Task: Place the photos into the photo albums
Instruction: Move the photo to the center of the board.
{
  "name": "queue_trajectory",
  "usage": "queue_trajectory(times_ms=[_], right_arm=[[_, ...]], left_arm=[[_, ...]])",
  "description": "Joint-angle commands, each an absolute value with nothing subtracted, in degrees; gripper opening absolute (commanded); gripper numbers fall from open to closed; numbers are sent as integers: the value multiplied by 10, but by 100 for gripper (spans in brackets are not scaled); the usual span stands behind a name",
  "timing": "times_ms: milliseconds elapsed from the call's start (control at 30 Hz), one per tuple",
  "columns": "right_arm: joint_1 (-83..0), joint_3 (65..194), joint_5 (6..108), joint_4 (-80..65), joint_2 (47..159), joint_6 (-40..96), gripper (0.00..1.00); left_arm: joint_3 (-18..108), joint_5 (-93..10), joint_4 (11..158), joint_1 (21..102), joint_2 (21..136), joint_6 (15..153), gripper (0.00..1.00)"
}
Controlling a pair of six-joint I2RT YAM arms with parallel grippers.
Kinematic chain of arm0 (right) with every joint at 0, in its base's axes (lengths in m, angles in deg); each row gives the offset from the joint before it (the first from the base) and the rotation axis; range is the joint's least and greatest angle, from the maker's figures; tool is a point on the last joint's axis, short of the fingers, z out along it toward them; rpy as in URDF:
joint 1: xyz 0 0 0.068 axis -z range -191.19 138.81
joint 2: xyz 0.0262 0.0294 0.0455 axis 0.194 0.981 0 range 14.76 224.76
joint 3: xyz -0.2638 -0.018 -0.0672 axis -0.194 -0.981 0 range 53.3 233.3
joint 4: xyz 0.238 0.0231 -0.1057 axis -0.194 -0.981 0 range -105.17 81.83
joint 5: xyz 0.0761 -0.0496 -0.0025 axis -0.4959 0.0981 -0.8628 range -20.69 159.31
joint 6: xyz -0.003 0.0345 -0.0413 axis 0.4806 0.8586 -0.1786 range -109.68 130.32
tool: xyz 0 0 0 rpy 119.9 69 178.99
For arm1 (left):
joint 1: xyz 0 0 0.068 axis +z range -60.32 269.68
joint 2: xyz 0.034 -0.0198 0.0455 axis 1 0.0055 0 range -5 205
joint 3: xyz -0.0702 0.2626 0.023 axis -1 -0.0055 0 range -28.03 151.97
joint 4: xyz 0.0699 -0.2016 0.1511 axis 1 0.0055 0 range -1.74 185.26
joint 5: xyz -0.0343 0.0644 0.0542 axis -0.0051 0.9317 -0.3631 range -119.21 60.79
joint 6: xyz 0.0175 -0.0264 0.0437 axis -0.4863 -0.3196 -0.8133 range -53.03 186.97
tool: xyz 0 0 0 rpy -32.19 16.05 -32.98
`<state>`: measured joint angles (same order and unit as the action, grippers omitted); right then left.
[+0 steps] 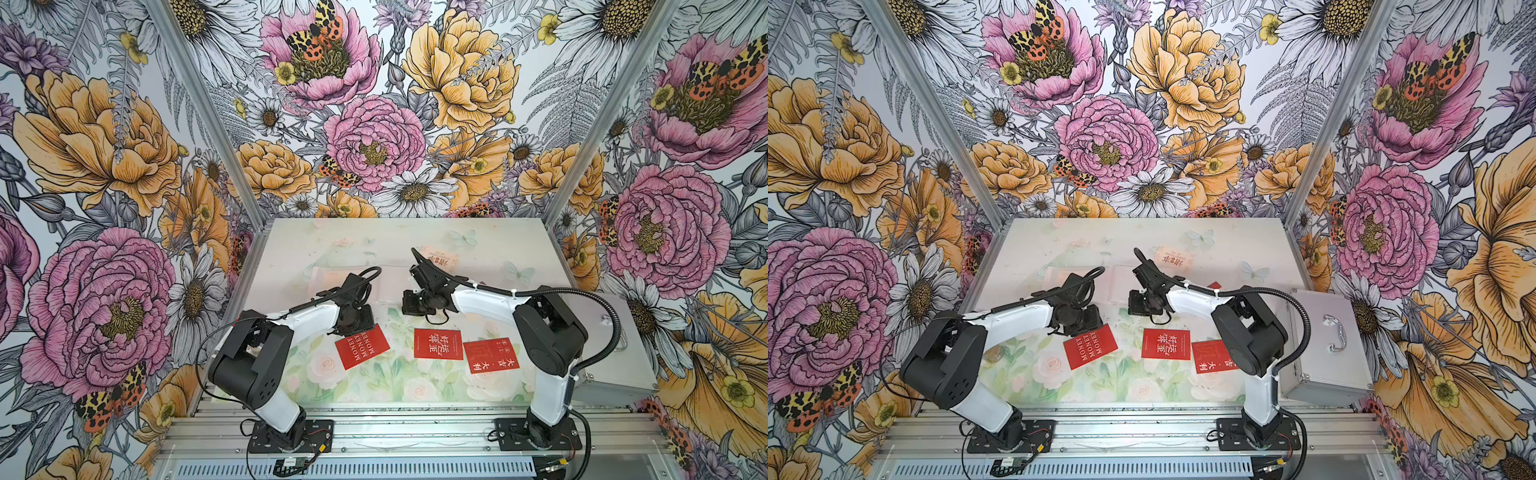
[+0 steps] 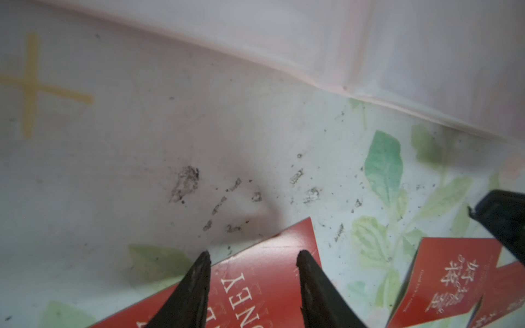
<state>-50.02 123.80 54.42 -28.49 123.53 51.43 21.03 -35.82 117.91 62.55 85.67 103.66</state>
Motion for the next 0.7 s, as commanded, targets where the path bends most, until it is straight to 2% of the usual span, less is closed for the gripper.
queue_trajectory(times_ms=[0, 267, 467, 667], right_arm=[[-508, 1236, 528, -273, 1227, 523, 6], [-539, 1264, 476, -273, 1251, 503, 12], [-552, 1282, 464, -272, 1277, 486, 15], [-558, 1306, 455, -272, 1305, 478, 17]], left_arm=[[217, -400, 1181, 642, 798, 1060, 51], [181, -464, 1230, 733, 689, 1075, 51], [104, -576, 1245, 829, 620, 1111, 51], [64, -573, 1277, 862, 589, 1138, 50]])
